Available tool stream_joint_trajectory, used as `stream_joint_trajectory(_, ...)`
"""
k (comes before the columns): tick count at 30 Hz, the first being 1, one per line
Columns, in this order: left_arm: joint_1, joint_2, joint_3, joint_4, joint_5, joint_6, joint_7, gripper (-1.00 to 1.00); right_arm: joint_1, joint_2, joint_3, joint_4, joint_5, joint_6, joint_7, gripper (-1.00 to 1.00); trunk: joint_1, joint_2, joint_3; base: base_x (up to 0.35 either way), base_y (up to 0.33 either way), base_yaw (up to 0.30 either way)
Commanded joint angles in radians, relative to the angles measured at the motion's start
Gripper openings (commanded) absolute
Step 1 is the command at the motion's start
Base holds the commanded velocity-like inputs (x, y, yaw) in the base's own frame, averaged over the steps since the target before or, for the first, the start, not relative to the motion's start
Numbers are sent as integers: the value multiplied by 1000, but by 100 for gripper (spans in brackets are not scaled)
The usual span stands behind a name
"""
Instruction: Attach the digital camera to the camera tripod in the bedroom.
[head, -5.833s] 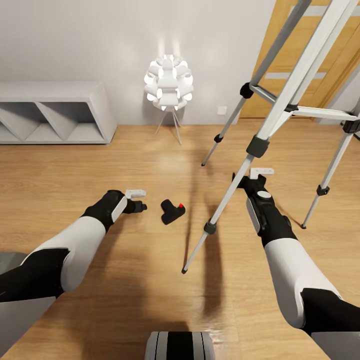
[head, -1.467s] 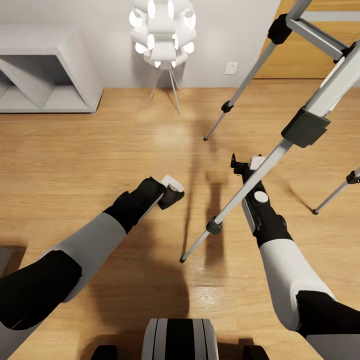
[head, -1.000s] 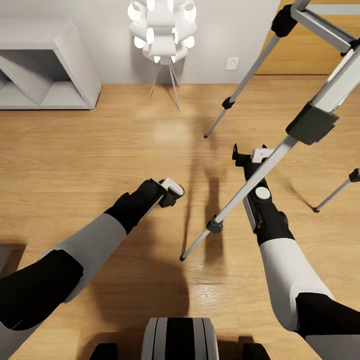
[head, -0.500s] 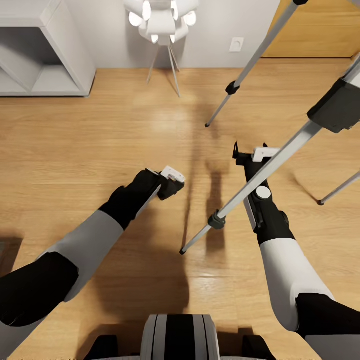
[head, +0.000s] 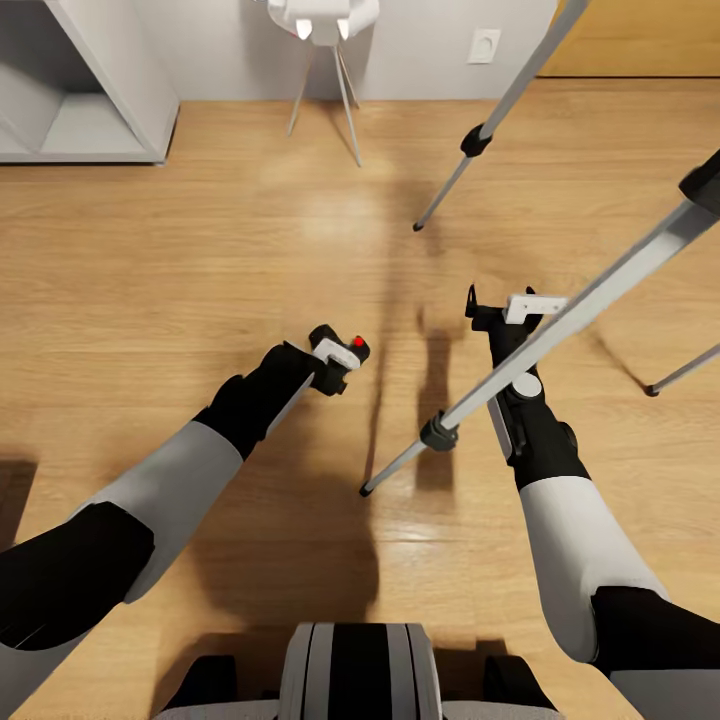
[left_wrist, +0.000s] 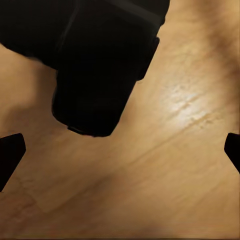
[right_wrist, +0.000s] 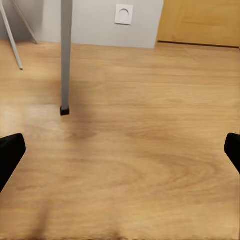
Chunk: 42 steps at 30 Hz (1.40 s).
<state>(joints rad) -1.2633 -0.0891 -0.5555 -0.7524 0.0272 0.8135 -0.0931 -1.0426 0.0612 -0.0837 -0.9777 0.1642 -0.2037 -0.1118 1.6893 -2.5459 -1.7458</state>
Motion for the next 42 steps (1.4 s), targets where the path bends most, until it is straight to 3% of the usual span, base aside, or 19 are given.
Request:
stream_joint_trajectory(1, -1, 0, -2, 0, 3, 4, 0, 100, -1, 1, -2, 1, 11, -2, -3, 100, 0, 0, -4, 0, 0, 0)
stream_joint_trajectory(5, -1, -2, -1, 2, 6, 4, 0, 100, -1, 0, -2, 1, 11, -2, -3, 100, 2, -1, -20, 0, 0, 0)
stream_joint_trajectory(20, -1, 0, 1, -103, 3, 5, 1, 100, -1, 4, -1, 1, 11, -2, 0, 100, 2, -1, -20, 0, 0, 0)
stream_joint_trajectory(27, -1, 8, 0, -92, 5, 8, 1, 100, -1, 6, -1, 1, 11, -2, -2, 100, 2, -1, -20, 0, 0, 0)
stream_joint_trajectory(36, -1, 9, -1, -90, 5, 78, 0, 100, -1, 5, -1, 1, 11, -2, -2, 100, 2, -1, -20, 21, 27, 0)
stream_joint_trajectory(42, -1, 9, -1, -89, 5, 81, 0, 100, -1, 5, -1, 1, 11, -2, -2, 100, 2, -1, -20, 39, 48, 0)
